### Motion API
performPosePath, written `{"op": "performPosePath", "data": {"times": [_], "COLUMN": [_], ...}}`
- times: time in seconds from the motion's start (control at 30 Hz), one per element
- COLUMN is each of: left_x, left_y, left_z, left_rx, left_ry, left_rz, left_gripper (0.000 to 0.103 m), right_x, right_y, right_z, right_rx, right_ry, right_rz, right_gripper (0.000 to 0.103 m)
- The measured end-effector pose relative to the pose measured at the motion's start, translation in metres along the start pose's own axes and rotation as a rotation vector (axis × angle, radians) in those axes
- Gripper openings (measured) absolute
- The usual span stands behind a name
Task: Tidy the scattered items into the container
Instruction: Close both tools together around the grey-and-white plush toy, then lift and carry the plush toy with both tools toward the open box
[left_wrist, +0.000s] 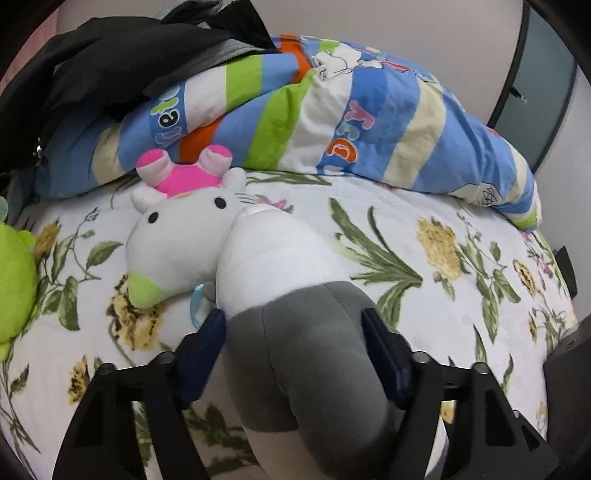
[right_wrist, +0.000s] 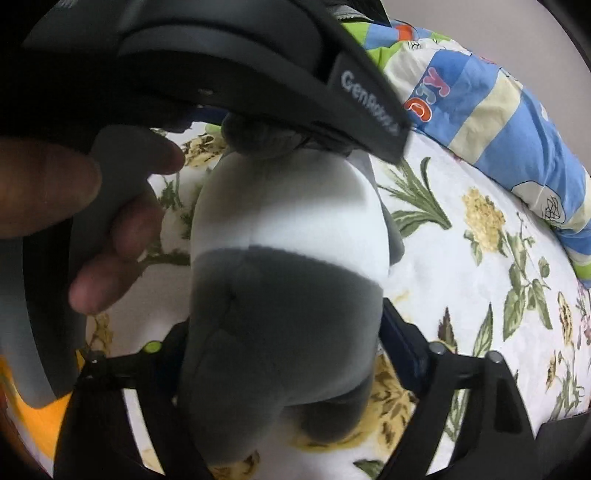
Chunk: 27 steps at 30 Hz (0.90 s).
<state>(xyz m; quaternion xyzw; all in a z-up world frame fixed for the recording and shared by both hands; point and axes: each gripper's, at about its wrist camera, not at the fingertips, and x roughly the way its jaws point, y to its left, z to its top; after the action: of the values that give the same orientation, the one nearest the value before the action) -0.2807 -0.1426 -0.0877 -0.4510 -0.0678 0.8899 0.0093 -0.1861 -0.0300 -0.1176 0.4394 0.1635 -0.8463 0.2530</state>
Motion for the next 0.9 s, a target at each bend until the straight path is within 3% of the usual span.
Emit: {"op": "performPosePath", "data": {"times": [0.13, 0.3, 0.9], "left_x": [-0.005, -0.016, -0.09], "left_y": [-0.004, -0.01, -0.027], "left_z": [-0.001, -0.004, -0.012], "left_rx": [0.005, 0.027, 0.033], "left_ry": [-0.012, -0.031, -0.081], "left_rz": [0.011, 0.029, 0.025], "left_gripper": [0.06, 0.054, 0.052], "right_x": [-0.01, -0.021, -0.1], "right_y": [-0.003, -0.002, 0.007], "right_z": [-0.001, -0.005, -0.022], "right_rx": [0.004, -0.015, -0.059], "right_ry": [-0.027, -0.055, -0.166], "right_rz": [0.025, 0.034, 0.03], "right_gripper": [0.061, 0.055, 0.053]}}
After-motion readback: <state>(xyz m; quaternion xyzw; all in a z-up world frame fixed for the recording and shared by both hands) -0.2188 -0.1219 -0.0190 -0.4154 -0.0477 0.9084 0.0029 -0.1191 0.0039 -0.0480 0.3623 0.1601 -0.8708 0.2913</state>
